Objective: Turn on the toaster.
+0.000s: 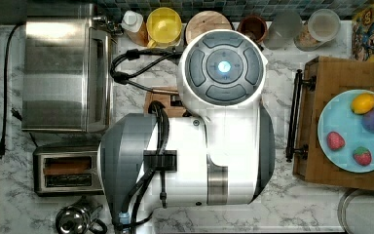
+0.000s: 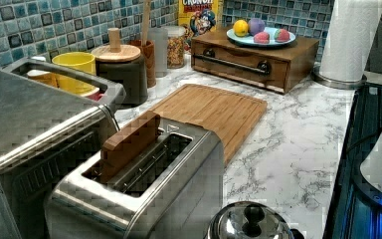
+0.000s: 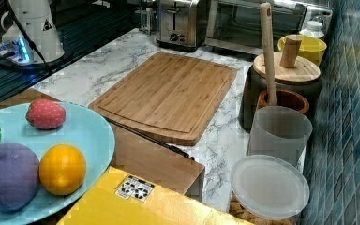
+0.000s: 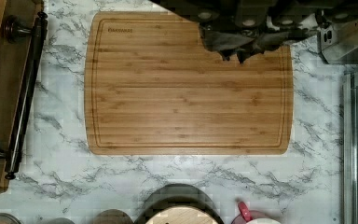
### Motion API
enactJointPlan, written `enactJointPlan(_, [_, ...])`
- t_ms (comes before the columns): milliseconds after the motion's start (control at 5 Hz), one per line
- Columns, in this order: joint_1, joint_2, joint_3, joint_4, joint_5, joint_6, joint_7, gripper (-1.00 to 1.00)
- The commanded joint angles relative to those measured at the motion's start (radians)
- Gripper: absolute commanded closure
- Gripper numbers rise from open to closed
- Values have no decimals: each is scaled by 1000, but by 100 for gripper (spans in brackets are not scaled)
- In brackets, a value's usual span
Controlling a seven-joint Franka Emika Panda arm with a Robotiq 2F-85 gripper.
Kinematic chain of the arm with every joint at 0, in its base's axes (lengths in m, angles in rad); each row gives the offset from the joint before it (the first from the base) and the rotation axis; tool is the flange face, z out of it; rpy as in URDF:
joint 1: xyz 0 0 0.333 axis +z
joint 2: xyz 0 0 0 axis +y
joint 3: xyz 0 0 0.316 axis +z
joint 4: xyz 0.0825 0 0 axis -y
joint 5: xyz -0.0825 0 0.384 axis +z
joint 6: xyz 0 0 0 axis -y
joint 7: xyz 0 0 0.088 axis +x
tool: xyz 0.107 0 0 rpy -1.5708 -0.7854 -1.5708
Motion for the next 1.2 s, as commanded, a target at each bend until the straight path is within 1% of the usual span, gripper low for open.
enactJointPlan(200, [0,-1,0,7,0,0,0,100])
enactJointPlan(800, [-1,-2,0,7,0,0,0,100])
enactJointPlan(1000, [7,-1,-7,7,0,0,0,100])
enactJointPlan(1200, [16,-30,8,-72,34,-18,-42,100])
